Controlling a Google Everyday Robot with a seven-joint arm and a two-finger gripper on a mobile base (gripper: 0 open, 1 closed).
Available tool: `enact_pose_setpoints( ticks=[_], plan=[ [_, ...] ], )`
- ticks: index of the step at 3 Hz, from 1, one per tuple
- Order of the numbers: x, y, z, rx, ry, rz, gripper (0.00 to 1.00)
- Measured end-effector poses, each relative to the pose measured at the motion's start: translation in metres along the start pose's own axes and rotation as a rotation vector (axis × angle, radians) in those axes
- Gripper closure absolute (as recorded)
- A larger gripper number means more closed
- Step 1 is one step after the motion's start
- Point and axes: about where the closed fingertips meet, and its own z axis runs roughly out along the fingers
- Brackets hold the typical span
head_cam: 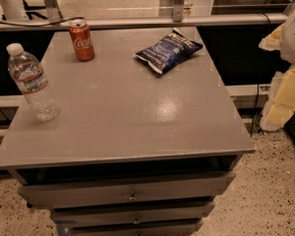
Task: Pick coke can
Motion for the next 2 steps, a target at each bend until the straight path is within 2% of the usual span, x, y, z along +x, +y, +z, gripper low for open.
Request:
enact_pose_setpoints(
  ticks=[1, 2],
  plan=[
    [0.000, 0.000, 0.000, 0.000, 0.000, 0.000, 0.00],
    [-0.008, -0.008, 0.012, 0.017, -0.061, 0.018, 0.00]
  ],
)
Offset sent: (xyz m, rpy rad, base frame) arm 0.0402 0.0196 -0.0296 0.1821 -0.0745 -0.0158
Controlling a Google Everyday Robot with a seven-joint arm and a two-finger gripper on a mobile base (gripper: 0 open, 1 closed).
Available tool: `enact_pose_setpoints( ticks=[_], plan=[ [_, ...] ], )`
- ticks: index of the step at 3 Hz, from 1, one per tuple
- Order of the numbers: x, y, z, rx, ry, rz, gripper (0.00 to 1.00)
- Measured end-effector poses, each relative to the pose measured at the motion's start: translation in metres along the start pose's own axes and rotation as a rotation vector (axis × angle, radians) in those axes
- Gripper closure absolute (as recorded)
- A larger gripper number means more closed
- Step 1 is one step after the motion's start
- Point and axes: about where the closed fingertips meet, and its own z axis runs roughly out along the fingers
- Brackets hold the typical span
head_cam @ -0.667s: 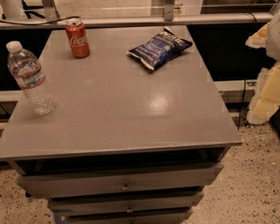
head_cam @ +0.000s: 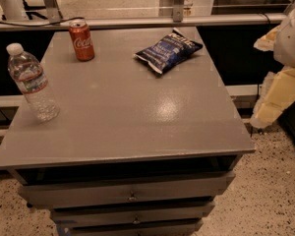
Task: Pick coke can
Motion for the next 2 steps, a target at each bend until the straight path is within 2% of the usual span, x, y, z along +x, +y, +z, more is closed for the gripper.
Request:
enact_pose_setpoints(
  ticks=[1, 2],
  plan=[
    [-0.033, -0.027, 0.035, 0.017, -0.147, 0.028, 0.00],
    [-0.088, -0.065, 0.072, 0.033, -0.324, 0.038, 0.00]
  ],
)
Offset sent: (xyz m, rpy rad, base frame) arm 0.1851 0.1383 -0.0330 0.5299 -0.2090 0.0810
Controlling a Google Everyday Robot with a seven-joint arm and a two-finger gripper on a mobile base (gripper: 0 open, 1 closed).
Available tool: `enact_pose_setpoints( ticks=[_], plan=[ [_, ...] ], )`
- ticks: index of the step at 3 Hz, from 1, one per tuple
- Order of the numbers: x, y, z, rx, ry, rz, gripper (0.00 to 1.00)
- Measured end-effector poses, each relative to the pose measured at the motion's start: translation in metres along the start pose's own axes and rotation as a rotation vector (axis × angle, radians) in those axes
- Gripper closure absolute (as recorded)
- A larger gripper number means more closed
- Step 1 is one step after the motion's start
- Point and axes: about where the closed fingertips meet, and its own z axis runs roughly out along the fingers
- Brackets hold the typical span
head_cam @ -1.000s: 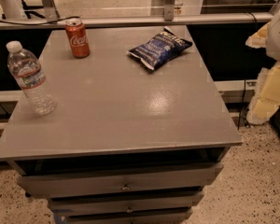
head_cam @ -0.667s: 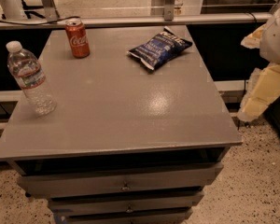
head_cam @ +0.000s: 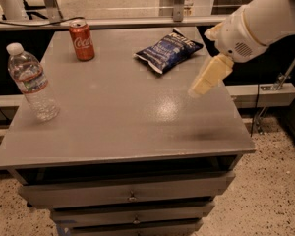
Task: Pick coke can
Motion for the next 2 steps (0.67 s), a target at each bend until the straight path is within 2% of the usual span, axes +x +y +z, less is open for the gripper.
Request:
enact_pose_setpoints(
  ticks=[1, 2],
  plan=[
    [-0.0526, -0.0334, 0.0555, 0.003, -0.188, 0.018, 0.00],
    [-0.0527, -0.0334, 0.0556, 0.003, -0.188, 0.018, 0.00]
  ],
)
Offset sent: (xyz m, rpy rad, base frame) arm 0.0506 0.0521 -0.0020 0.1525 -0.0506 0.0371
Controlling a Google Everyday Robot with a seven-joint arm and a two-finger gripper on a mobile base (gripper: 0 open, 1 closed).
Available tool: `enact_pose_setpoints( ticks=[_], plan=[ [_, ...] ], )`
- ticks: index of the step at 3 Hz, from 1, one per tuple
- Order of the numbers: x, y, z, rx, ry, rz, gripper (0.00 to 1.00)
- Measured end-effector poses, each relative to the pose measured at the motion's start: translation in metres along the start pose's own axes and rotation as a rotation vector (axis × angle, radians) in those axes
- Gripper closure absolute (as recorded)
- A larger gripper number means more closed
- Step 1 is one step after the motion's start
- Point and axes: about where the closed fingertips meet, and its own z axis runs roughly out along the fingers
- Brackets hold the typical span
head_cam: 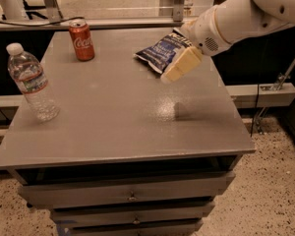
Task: Pick coke can
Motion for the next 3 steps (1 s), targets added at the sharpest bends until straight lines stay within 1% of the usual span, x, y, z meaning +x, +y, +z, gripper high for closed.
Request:
enact_pose_setpoints(
  ticks=[1, 2, 3],
  plan=[
    [-0.008, -0.011, 0.019, 0.025, -0.075, 0.017, 0.00],
    [-0.036, -0.040, 0.069, 0.054, -0.238, 0.061, 0.00],
    [-0.071, -0.069, 0.121, 0.051, -0.378, 0.087, 0.00]
  ],
)
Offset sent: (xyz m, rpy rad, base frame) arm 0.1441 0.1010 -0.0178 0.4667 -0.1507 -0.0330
